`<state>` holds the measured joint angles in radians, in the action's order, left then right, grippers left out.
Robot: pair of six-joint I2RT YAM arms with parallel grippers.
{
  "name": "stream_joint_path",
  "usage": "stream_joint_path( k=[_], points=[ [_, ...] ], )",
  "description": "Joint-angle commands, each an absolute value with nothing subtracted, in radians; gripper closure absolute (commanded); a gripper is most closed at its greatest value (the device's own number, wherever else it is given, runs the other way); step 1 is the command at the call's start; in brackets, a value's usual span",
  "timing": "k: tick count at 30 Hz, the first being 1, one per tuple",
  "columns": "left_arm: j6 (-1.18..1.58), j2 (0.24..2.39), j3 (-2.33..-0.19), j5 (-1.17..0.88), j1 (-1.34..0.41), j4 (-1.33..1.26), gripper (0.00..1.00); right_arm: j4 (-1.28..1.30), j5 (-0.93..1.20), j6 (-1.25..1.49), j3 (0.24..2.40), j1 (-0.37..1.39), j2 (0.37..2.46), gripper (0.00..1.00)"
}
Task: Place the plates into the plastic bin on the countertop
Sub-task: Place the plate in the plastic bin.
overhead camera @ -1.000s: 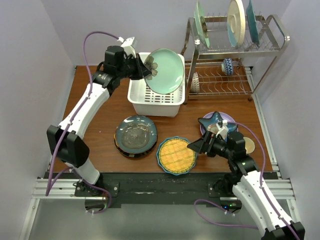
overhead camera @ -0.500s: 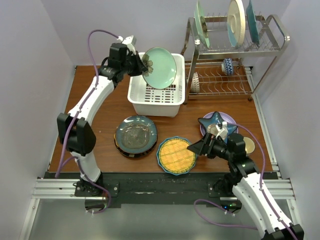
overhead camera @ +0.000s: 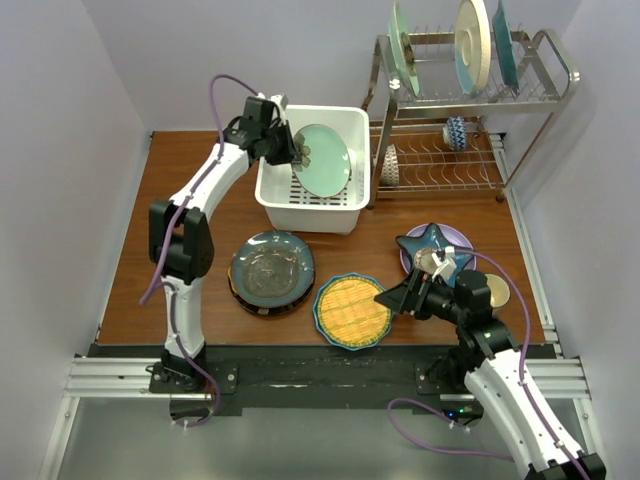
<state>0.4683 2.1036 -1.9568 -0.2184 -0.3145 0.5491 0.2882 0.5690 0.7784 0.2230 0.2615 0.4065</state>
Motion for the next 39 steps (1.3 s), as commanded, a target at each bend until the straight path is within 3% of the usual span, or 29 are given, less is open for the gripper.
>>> stream_joint_path(
  k=[1, 28, 32, 39],
  points=[
    [0.445, 2.117, -2.114, -0.290, -0.307, 0.497, 1.00, 0.298, 0.589, 0.781, 0.218, 0.261, 0.400, 0.01],
    [0.353, 2.258, -2.195, -0.331, -0.307, 0.655, 1.00, 0.310, 0.591, 0.787, 0.201, 0.261, 0.393, 0.01],
    [0.333, 2.273, -2.206, -0.295, -0.307, 0.683, 0.94, 0.310, 0.591, 0.784, 0.198, 0.261, 0.396, 0.01],
    [0.301, 2.272, -2.217, -0.198, -0.308, 0.722, 0.75, 0.301, 0.591, 0.790, 0.195, 0.261, 0.403, 0.01]
  ],
)
